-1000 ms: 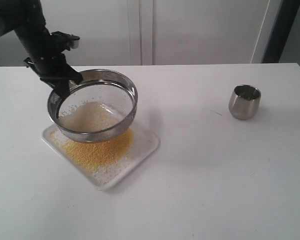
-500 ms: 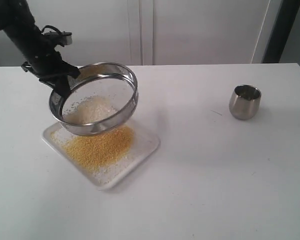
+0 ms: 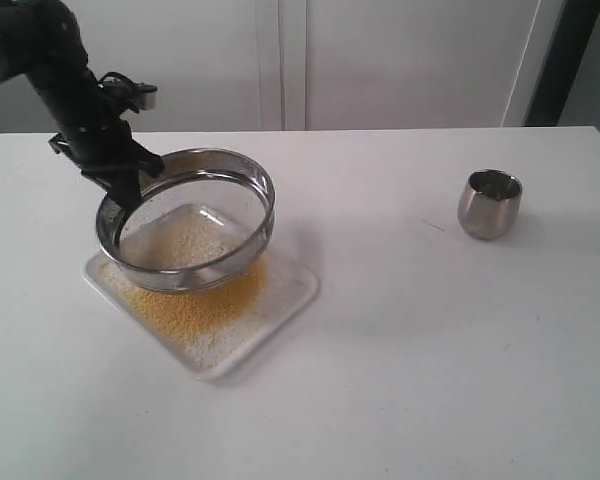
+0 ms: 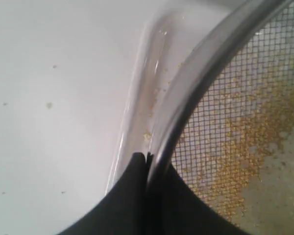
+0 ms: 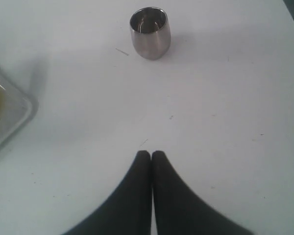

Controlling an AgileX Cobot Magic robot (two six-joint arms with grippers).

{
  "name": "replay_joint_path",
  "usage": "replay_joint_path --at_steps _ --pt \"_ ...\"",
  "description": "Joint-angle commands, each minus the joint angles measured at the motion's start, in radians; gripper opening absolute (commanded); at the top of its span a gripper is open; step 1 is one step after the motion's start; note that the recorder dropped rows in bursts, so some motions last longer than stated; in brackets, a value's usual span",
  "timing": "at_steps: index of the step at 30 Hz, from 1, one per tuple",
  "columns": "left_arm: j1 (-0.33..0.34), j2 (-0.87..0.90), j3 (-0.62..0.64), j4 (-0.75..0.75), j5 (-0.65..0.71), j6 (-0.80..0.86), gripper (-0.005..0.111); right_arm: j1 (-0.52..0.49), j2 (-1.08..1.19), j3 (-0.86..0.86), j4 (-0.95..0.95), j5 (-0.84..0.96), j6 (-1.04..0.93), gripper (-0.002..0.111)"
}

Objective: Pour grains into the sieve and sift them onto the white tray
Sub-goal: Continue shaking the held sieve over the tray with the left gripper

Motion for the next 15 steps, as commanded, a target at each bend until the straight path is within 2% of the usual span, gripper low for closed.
replay_joint_path --at_steps 1,3,5,8,11,13,15 --pt "-0.140 -0.026 0.018 -0.032 0.094 0.004 0.000 -0.002 -0.005 0.004 0.001 -0.008 0.005 0.000" --pt "-0.177 -0.031 0.018 0.029 0.094 0.029 0.000 -0.002 -0.005 0.004 0.001 -0.008 0.005 0.000" --pt "-0.165 -0.031 0.018 0.083 0.094 0.027 0.000 -0.002 -0.005 0.004 0.001 -0.008 0.005 0.000" --pt "-0.082 -0.027 0.016 0.087 0.094 0.012 0.000 -0.002 -0.005 0.004 0.001 -0.008 0.005 0.000" --pt "-0.009 -0.027 0.016 -0.031 0.094 -0.012 0.000 -0.002 -0.005 0.004 0.001 -0.008 0.005 0.000" --pt "-0.010 -0.023 0.018 -0.120 0.094 0.006 0.000 -0.002 -0.005 0.004 0.001 -0.008 0.005 0.000" --pt "-0.061 -0.025 0.038 -0.112 0.094 0.022 0.000 -0.002 -0.005 0.004 0.001 -0.008 0.005 0.000"
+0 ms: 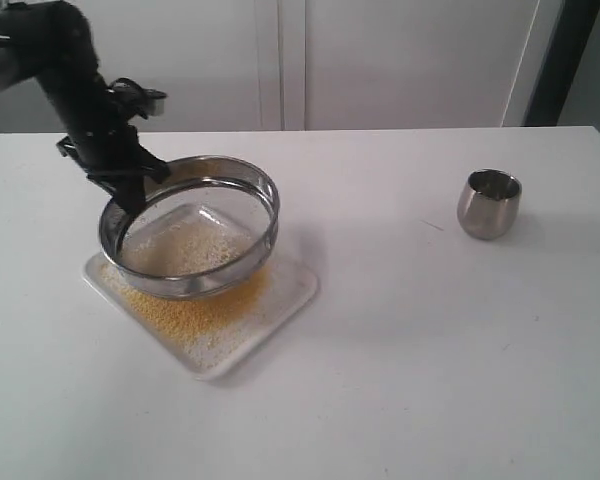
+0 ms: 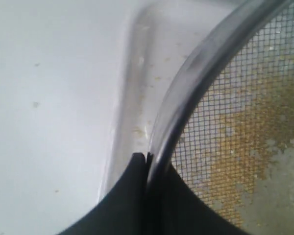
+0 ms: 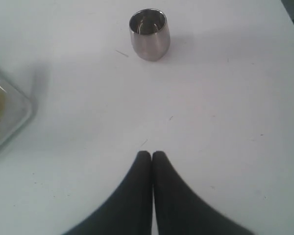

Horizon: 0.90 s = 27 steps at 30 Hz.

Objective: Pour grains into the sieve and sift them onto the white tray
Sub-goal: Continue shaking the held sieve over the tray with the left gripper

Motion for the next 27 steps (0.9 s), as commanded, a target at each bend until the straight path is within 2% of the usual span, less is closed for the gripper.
replay_joint_path --at_steps 1,3,5,8,11,13,14,16,17,18,21,22,23,24,27 --pt "-0.083 -0.018 0.025 -0.080 0.094 0.014 0.000 -0.002 -0.005 0.004 0.001 -0.008 0.005 0.000" --pt "-0.127 -0.018 0.026 0.008 0.094 0.005 0.000 -0.002 -0.005 0.004 0.001 -0.008 0.005 0.000" --pt "-0.137 -0.019 0.024 0.056 0.094 -0.005 0.000 -0.002 -0.005 0.004 0.001 -0.008 0.005 0.000" --pt "-0.078 -0.019 0.018 0.068 0.082 0.002 0.000 -0.002 -0.005 0.004 0.001 -0.008 0.005 0.000" --pt "-0.001 -0.011 0.016 0.025 0.012 -0.017 0.000 -0.002 -0.005 0.004 0.001 -0.008 0.005 0.000" --pt "0.021 0.002 0.011 -0.057 0.084 -0.024 0.000 -0.002 -0.005 0.004 0.001 -0.008 0.005 0.000" --pt "0.016 0.005 0.011 -0.083 0.094 -0.021 0.000 -0.002 -0.005 0.004 0.001 -0.008 0.005 0.000" --pt "-0.035 0.003 0.023 -0.078 0.094 -0.005 0.000 -0.002 -0.005 0.004 0.001 -0.008 0.005 0.000" --pt "-0.107 -0.010 0.026 -0.035 0.094 -0.005 0.000 -0.002 -0.005 0.004 0.001 -0.008 0.005 0.000" --pt "-0.138 -0.018 0.026 -0.012 0.094 0.003 0.000 -0.002 -0.005 0.004 0.001 -0.008 0.005 0.000" --pt "-0.169 -0.021 0.026 0.096 0.094 0.002 0.000 -0.002 -0.005 0.004 0.001 -0.008 0.005 0.000" --pt "-0.128 -0.017 0.026 0.139 0.034 -0.009 0.000 -0.002 -0.005 0.004 0.001 -0.008 0.005 0.000" --pt "-0.103 -0.010 0.024 0.134 0.007 -0.013 0.000 -0.002 -0.005 0.004 0.001 -0.008 0.005 0.000" --pt "-0.041 0.007 0.000 0.083 0.026 -0.021 0.000 -0.002 -0.005 0.004 0.001 -0.008 0.005 0.000" --pt "-0.003 0.013 -0.012 -0.047 0.094 -0.027 0.000 -0.002 -0.005 0.004 0.001 -0.008 0.005 0.000"
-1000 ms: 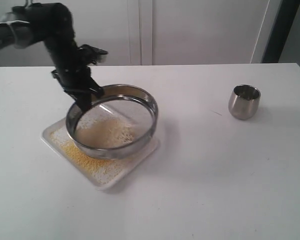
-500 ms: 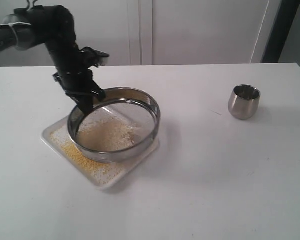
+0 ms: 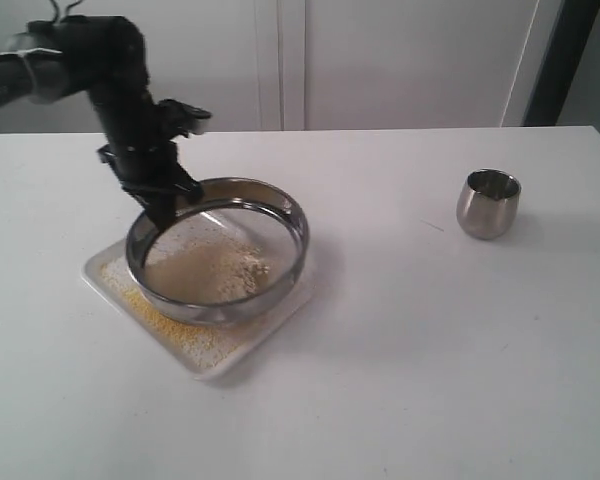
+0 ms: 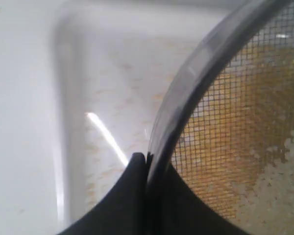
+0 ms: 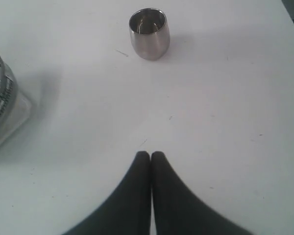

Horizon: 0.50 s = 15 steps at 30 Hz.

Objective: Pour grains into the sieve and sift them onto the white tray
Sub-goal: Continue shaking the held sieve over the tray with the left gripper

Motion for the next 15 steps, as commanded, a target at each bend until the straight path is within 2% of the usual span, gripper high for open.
replay_joint_path --at_steps 1,4,5,6,8,9,10,11,13,15 --pt "0.051 -0.003 -0.021 -0.160 0.095 0.005 0.000 -0.002 -0.005 0.004 0.001 -0.008 0.005 0.000" --pt "-0.051 -0.005 -0.021 -0.093 0.095 0.015 0.000 -0.002 -0.005 0.004 0.001 -0.008 0.005 0.000" --pt "-0.055 -0.005 -0.023 -0.024 0.095 0.022 0.000 -0.002 -0.005 0.004 0.001 -0.008 0.005 0.000" --pt "-0.040 -0.005 -0.025 0.009 0.095 0.017 0.000 -0.002 -0.005 0.004 0.001 -0.008 0.005 0.000" --pt "0.041 -0.005 -0.027 0.018 0.087 -0.016 0.000 -0.002 -0.005 0.004 0.001 -0.008 0.005 0.000" --pt "0.079 -0.005 -0.027 -0.055 0.095 -0.024 0.000 -0.002 -0.005 0.004 0.001 -0.008 0.005 0.000" --pt "0.086 -0.005 -0.027 -0.123 0.095 -0.024 0.000 -0.002 -0.005 0.004 0.001 -0.008 0.005 0.000" --pt "0.073 -0.011 -0.020 -0.155 0.095 -0.024 0.000 -0.002 -0.005 0.004 0.001 -0.008 0.005 0.000" --pt "-0.002 -0.040 -0.001 -0.152 0.095 -0.024 0.000 -0.002 -0.005 0.004 0.001 -0.008 0.005 0.000" --pt "-0.057 -0.061 -0.001 -0.085 0.095 0.005 0.000 -0.002 -0.005 0.004 0.001 -0.008 0.005 0.000"
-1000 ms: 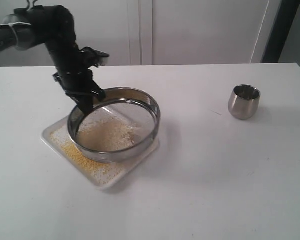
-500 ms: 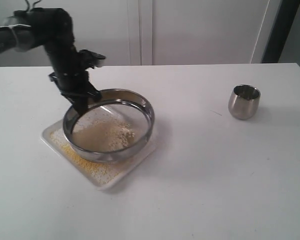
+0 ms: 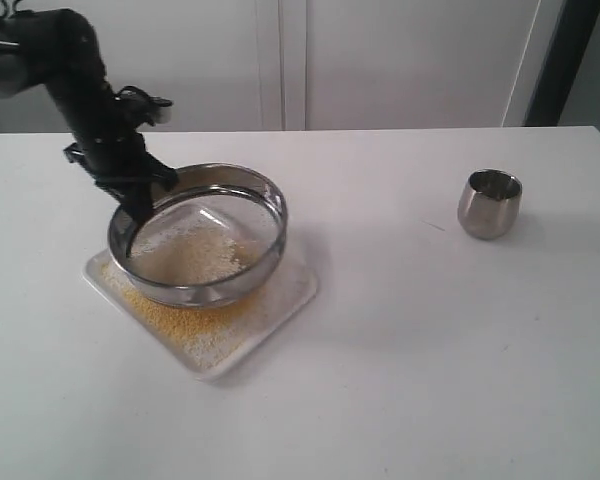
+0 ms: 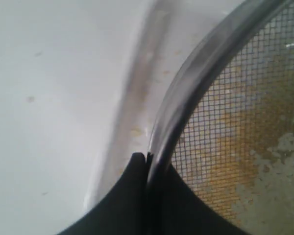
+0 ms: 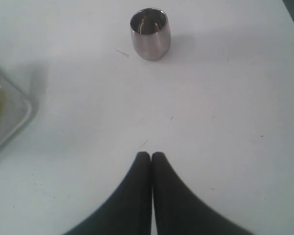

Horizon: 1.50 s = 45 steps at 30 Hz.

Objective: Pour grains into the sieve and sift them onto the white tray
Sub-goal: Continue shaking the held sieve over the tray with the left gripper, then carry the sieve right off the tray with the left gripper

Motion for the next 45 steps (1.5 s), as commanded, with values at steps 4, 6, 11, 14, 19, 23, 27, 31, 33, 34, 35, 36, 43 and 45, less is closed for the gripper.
replay_joint_path --at_steps 4,6,11,14,19,23,27,31,33,34,35,36,43,45 --pt "-0.027 -0.052 -0.005 0.064 0.090 0.014 0.000 -0.002 -0.005 0.004 0.001 -0.008 0.005 0.000" --pt "0.035 -0.047 -0.012 0.026 0.093 0.001 0.000 -0.002 -0.005 0.004 0.001 -0.008 0.005 0.000" --pt "0.049 -0.053 0.009 -0.074 0.093 0.013 0.000 -0.002 -0.005 0.004 0.001 -0.008 0.005 0.000" --pt "-0.011 -0.057 0.025 -0.041 0.093 0.022 0.000 -0.002 -0.005 0.004 0.001 -0.005 0.005 0.000" --pt "-0.034 -0.057 0.025 -0.050 0.093 -0.010 0.000 -0.002 -0.005 0.004 0.001 -0.005 0.005 0.000" --pt "-0.034 -0.072 0.025 -0.052 0.093 -0.036 0.000 -0.002 -0.005 0.004 0.001 -0.005 0.005 0.000" --pt "-0.053 -0.100 0.025 -0.060 0.093 -0.047 0.000 -0.002 -0.005 0.004 0.001 -0.007 0.005 0.000" --pt "-0.076 -0.120 0.025 -0.070 0.093 -0.072 0.000 -0.002 -0.005 0.004 0.001 -0.007 0.005 0.000" --pt "-0.091 -0.120 0.025 -0.070 0.093 -0.092 0.000 -0.002 -0.005 0.004 0.001 -0.007 0.005 0.000" --pt "-0.107 -0.120 0.025 -0.073 0.093 -0.092 0.000 -0.002 -0.005 0.004 0.001 -0.007 0.005 0.000" --pt "-0.116 -0.120 0.025 -0.073 0.093 -0.092 0.000 -0.002 -0.005 0.004 0.001 -0.007 0.005 0.000" --pt "-0.128 -0.120 0.025 -0.071 0.093 -0.099 0.000 -0.002 -0.005 0.004 0.001 -0.007 0.005 0.000" --pt "-0.194 -0.120 0.025 -0.076 0.093 -0.123 0.000 -0.002 -0.005 0.004 0.001 -0.007 0.005 0.000" --pt "-0.202 -0.120 0.025 -0.083 0.093 -0.134 0.000 -0.002 -0.005 0.004 0.001 -0.007 0.005 0.000"
